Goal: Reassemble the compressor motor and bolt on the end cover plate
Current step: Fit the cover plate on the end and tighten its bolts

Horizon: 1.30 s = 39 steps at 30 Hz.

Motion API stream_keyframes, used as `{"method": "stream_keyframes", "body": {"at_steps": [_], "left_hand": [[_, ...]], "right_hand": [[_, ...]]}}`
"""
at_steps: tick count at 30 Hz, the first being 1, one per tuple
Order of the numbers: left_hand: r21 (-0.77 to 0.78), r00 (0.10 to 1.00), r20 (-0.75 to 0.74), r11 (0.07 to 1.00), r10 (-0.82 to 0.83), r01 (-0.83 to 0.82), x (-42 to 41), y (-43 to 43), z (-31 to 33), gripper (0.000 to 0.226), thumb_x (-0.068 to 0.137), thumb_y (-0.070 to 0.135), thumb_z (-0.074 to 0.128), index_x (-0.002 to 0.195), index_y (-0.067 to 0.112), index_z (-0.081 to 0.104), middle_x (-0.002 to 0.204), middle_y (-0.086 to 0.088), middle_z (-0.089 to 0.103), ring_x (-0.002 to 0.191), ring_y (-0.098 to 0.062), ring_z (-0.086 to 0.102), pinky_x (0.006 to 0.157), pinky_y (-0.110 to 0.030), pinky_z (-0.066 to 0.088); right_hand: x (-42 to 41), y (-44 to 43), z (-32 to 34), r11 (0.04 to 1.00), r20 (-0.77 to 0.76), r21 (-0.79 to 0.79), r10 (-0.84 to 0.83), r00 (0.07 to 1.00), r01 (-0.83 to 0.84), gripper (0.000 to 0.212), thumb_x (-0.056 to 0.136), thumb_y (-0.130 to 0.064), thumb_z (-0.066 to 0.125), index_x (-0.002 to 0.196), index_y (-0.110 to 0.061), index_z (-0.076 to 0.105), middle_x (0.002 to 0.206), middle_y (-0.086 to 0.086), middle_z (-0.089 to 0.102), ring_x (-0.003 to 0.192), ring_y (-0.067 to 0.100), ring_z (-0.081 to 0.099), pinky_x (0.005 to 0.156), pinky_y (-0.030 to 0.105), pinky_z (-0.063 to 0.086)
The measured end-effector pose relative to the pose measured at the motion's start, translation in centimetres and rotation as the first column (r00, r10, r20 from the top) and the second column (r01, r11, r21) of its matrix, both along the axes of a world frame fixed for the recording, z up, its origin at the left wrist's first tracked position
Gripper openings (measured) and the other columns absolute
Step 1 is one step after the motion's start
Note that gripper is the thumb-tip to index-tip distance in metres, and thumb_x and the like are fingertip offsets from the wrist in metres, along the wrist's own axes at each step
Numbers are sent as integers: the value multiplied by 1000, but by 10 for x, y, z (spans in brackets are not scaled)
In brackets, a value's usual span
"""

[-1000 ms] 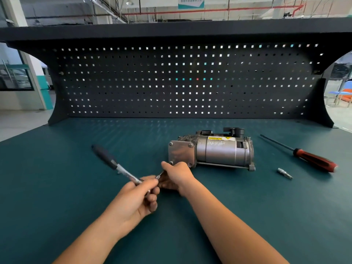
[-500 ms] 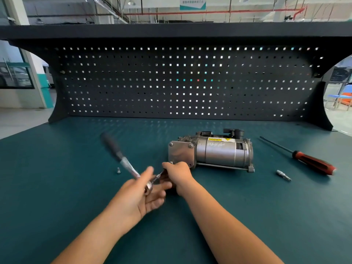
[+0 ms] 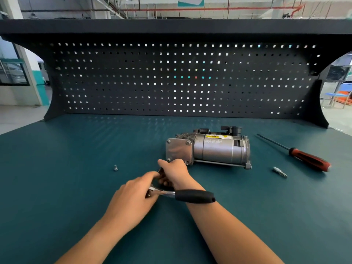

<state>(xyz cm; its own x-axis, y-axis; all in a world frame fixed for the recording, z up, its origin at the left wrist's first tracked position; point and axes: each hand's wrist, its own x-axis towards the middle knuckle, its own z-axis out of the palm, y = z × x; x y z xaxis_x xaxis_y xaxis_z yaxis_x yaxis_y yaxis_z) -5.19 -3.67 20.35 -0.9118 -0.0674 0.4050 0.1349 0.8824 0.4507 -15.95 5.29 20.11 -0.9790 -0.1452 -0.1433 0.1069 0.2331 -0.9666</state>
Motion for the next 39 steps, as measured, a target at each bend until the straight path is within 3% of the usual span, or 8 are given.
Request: {"method": "stream_keyframes", "body": {"at_steps": [9, 15, 21, 24, 28, 30, 35, 39], "left_hand": [[926, 938, 240, -230, -249, -298, 0, 10, 21, 35, 93, 36, 51, 76, 6, 53, 51, -6, 59, 28, -5, 44, 32, -16, 44], [464, 994, 106, 884, 12, -60, 0, -3, 5, 10, 92, 24, 57, 100, 20, 54, 62, 9, 57, 52, -8, 52, 57, -26, 46], [93, 995, 67, 992, 77, -83, 1, 5, -4, 35, 89, 43, 54, 121, 32, 42, 95, 9, 64, 86, -16, 62, 68, -28, 45], [858, 973, 215, 492, -81, -149, -5, 8, 9, 27, 93, 40, 51, 105, 16, 54, 61, 3, 64, 40, -7, 49, 41, -18, 42], [865, 914, 263, -345, -308, -365, -5, -5, 17, 33, 94, 40, 47, 91, 7, 51, 45, 2, 44, 23, -3, 29, 28, -9, 26], [901, 910, 301, -227, -285, -369, -7, -8, 16, 24, 94, 33, 49, 84, 12, 48, 43, 4, 37, 23, -3, 23, 28, -10, 21], [346, 997, -7, 936, 77, -70, -6, -13, 3, 12, 90, 25, 57, 101, 22, 54, 54, 11, 50, 48, -5, 47, 49, -20, 37], [-140, 999, -34, 990, 6, -11, 1, -10, -8, 28, 90, 38, 55, 116, 36, 47, 92, 12, 58, 83, -13, 59, 70, -29, 45]], "right_hand": [[4, -2, 6, 984, 125, -180, 28, 992, -5, 16, 94, -15, 47, 83, -4, 47, 68, 10, 54, 37, 16, 53, 33, 17, 38], [4, 8, 5, 994, 60, -91, 67, 996, -61, 30, 94, -24, 51, 70, -5, 52, 39, 0, 55, 25, 8, 47, 31, 13, 35], [-2, 6, 2, 997, -57, 70, 31, 998, -27, 39, 89, -25, 58, 55, -8, 51, 44, 3, 54, 37, 13, 47, 43, 20, 38], [0, 5, 5, 999, 9, 22, 35, 999, -35, 36, 92, -19, 52, 59, -6, 49, 32, -4, 48, 24, 8, 41, 31, 12, 28], [2, 3, 8, 993, 81, -96, 75, 994, -67, 20, 94, -17, 45, 81, -4, 51, 44, 0, 56, 26, 8, 44, 33, 10, 29], [2, 4, 7, 993, 62, -60, 105, 993, -101, 22, 96, -19, 42, 82, -4, 51, 53, 4, 57, 26, 8, 44, 32, 11, 29], [2, 4, 0, 986, -85, 140, 103, 991, -90, 39, 94, -32, 45, 69, -4, 55, 55, 6, 58, 31, 13, 46, 37, 21, 35], [0, 3, -2, 980, -146, 191, 74, 986, -45, 46, 89, -31, 54, 48, -12, 53, 38, -1, 52, 31, 8, 45, 43, 20, 40]]}}
